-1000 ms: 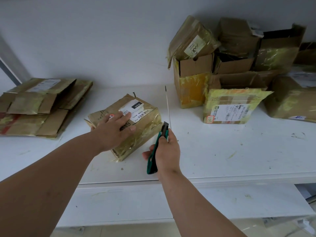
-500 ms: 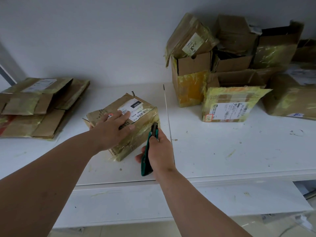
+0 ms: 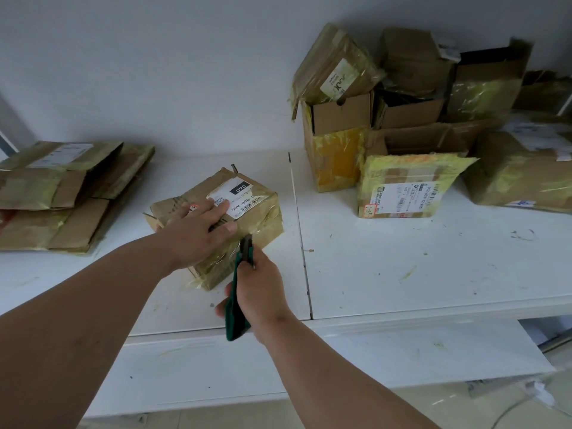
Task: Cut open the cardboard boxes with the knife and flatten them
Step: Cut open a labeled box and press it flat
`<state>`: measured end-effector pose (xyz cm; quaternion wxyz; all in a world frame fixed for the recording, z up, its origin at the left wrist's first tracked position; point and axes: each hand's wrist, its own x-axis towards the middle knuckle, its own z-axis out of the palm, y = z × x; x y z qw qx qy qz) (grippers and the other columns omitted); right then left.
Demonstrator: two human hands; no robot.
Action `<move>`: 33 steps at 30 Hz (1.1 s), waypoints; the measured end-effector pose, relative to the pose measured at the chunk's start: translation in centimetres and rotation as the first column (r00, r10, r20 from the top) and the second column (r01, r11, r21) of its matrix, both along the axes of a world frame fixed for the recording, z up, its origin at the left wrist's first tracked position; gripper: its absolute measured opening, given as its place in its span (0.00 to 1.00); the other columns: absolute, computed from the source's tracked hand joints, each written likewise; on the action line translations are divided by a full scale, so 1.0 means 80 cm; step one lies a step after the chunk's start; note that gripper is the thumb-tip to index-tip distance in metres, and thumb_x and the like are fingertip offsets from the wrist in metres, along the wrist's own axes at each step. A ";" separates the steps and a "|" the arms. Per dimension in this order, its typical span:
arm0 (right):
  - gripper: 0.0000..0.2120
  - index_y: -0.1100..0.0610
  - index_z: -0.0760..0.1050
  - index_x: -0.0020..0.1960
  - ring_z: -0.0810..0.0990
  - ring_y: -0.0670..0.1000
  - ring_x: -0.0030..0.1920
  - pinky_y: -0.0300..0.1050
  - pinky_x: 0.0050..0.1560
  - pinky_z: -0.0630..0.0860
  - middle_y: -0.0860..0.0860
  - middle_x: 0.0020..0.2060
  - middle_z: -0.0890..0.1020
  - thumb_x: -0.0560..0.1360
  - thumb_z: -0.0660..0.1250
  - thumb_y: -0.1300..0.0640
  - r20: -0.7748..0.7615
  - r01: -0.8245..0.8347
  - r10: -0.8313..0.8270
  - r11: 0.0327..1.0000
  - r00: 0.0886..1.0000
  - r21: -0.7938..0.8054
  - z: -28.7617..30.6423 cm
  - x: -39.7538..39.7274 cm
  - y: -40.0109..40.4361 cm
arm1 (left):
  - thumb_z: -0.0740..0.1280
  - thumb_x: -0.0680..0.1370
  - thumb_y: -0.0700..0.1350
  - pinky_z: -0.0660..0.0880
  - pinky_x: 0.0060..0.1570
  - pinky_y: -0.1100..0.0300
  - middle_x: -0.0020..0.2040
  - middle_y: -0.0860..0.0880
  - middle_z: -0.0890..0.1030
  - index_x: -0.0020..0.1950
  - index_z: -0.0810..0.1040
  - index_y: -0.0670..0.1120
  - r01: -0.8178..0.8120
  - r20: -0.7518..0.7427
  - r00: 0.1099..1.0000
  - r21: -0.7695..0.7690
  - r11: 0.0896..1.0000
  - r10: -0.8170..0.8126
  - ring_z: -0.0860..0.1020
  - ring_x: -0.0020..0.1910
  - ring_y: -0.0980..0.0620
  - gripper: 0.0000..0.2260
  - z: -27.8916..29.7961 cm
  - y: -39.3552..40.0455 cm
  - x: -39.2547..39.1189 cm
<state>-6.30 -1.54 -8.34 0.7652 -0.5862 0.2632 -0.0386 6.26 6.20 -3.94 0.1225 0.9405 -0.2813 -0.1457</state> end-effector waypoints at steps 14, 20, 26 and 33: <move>0.24 0.46 0.70 0.70 0.77 0.55 0.23 0.47 0.33 0.80 0.58 0.35 0.76 0.80 0.50 0.65 -0.055 -0.200 0.202 0.979 0.978 0.040 0.008 -0.029 -0.009 | 0.68 0.70 0.69 0.53 0.76 0.48 0.79 0.57 0.56 0.77 0.58 0.63 -0.050 -0.191 0.981 -0.196 0.979 0.012 0.52 0.78 0.51 0.38 0.014 0.016 0.002; 0.24 0.48 0.67 0.75 0.77 0.55 0.23 0.42 0.28 0.77 0.60 0.35 0.77 0.82 0.53 0.64 -0.042 -0.174 0.174 0.985 0.984 0.014 0.004 -0.032 -0.014 | 0.78 0.69 0.49 0.59 0.68 0.61 0.75 0.69 0.54 0.74 0.65 0.64 0.028 -0.349 0.933 -0.161 0.987 -0.083 0.57 0.72 0.63 0.37 0.040 0.059 0.014; 0.26 0.47 0.67 0.74 0.76 0.56 0.25 0.39 0.25 0.74 0.59 0.34 0.75 0.80 0.50 0.65 -0.023 -0.162 0.162 0.987 0.986 -0.004 0.002 -0.032 0.001 | 0.68 0.77 0.55 0.47 0.75 0.59 0.75 0.69 0.45 0.77 0.54 0.66 0.153 -0.188 0.971 0.016 0.988 -0.147 0.43 0.74 0.67 0.33 0.037 0.065 0.013; 0.22 0.43 0.70 0.57 0.77 0.57 0.30 0.39 0.25 0.74 0.59 0.38 0.75 0.78 0.48 0.66 -0.040 -0.172 0.170 0.983 0.985 -0.057 0.005 -0.036 0.008 | 0.65 0.78 0.56 0.43 0.77 0.55 0.78 0.66 0.43 0.77 0.53 0.65 0.195 -0.143 0.970 -0.015 0.981 -0.195 0.38 0.75 0.65 0.31 0.023 0.069 0.016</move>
